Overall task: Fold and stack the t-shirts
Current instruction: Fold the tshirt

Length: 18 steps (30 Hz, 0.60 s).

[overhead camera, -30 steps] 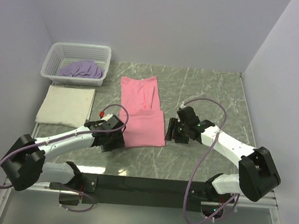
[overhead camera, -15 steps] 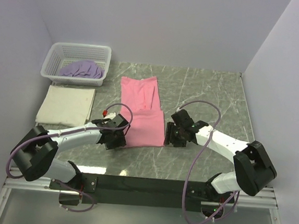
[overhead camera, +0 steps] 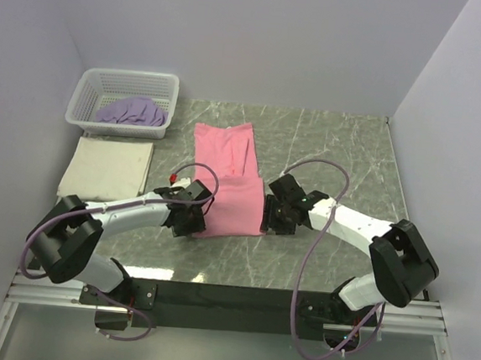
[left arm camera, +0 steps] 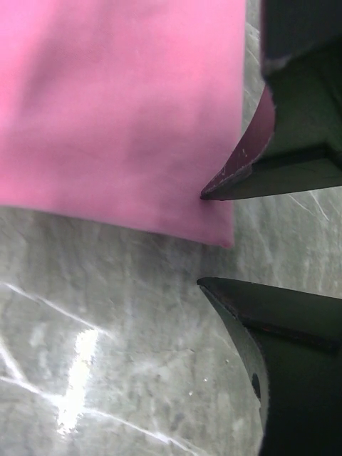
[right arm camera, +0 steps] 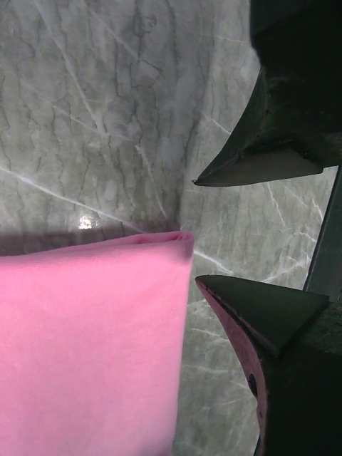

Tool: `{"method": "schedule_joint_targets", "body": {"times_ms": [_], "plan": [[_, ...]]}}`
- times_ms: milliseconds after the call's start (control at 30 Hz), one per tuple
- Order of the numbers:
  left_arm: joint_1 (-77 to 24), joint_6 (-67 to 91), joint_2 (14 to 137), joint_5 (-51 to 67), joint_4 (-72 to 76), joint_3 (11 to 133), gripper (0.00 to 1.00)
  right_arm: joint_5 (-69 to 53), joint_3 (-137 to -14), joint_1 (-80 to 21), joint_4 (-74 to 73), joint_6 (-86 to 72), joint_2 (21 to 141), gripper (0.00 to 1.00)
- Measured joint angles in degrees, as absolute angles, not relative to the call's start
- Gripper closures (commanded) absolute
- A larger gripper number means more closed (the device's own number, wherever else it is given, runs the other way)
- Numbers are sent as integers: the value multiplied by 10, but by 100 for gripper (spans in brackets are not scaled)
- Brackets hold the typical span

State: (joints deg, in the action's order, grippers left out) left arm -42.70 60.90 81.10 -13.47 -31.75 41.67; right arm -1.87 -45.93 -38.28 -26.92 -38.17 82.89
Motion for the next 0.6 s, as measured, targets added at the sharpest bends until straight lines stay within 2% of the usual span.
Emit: {"method": "schedule_joint_targets", "body": {"times_ms": [267,433,600], "plan": [[-427,607,831,-139,-319,429,65,-3,-478,-395,-281,-402,850,41],[-427,609,835,-131,-306,429,86,10,-486,-398,-289,-418,878,41],[-427,612,833,-121,-293,424,99,13,-489,-401,-293,-428,894,41]]}}
